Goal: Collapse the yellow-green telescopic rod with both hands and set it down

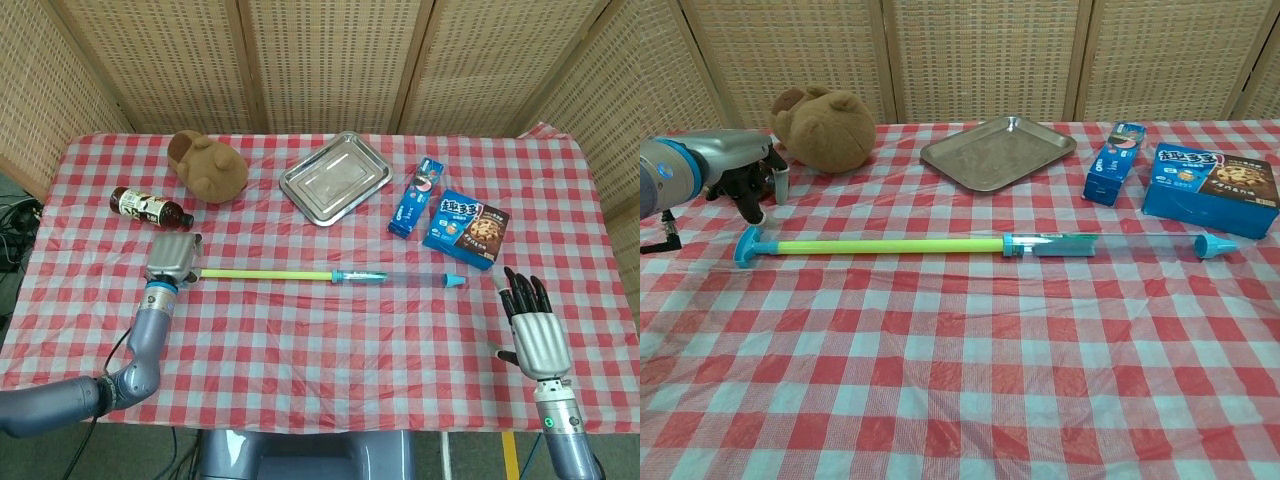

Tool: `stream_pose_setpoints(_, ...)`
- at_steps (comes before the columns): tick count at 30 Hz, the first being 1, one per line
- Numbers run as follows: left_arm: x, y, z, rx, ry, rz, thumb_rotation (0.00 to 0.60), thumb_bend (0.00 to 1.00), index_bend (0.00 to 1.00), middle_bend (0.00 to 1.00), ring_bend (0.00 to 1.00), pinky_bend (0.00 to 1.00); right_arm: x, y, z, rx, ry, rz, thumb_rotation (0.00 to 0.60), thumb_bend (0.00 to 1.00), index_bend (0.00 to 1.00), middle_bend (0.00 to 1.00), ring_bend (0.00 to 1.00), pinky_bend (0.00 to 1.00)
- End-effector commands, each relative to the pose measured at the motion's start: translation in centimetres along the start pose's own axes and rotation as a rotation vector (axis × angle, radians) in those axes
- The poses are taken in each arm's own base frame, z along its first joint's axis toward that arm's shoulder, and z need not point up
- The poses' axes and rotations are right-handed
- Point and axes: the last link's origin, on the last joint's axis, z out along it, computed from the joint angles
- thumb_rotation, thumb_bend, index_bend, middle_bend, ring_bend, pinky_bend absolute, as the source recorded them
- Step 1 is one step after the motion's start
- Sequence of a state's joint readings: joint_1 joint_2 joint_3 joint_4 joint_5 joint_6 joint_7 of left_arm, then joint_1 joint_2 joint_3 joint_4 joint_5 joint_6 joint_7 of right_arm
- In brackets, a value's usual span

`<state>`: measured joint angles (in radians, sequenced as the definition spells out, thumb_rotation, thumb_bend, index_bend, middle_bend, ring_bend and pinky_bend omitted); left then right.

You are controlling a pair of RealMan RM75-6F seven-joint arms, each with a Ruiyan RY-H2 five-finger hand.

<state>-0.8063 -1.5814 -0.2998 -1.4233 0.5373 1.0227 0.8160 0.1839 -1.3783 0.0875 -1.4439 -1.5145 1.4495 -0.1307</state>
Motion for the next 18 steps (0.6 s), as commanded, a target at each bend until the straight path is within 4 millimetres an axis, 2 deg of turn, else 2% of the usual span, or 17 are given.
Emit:
stream_pose_setpoints(1,-0.8,0.2,0.3,0.001,-0.019,0.010,0.600,0.30,0.49,0.90,0.85,0.73,0.0,0.0,0.0,0.001,-0.001,-0.003,0.600,0.12,0.00,0.00,0.00,0.00)
stream_pose_setpoints(18,-2.5,0.0,1.2,0.020,-0.064,0.044,0.600,0.30,0.49,0.89,0.85,0.73,0.0,0.3,0.2,-0.009,0.000,0.003,0.600,0.12,0.00,0.00,0.00,0.00)
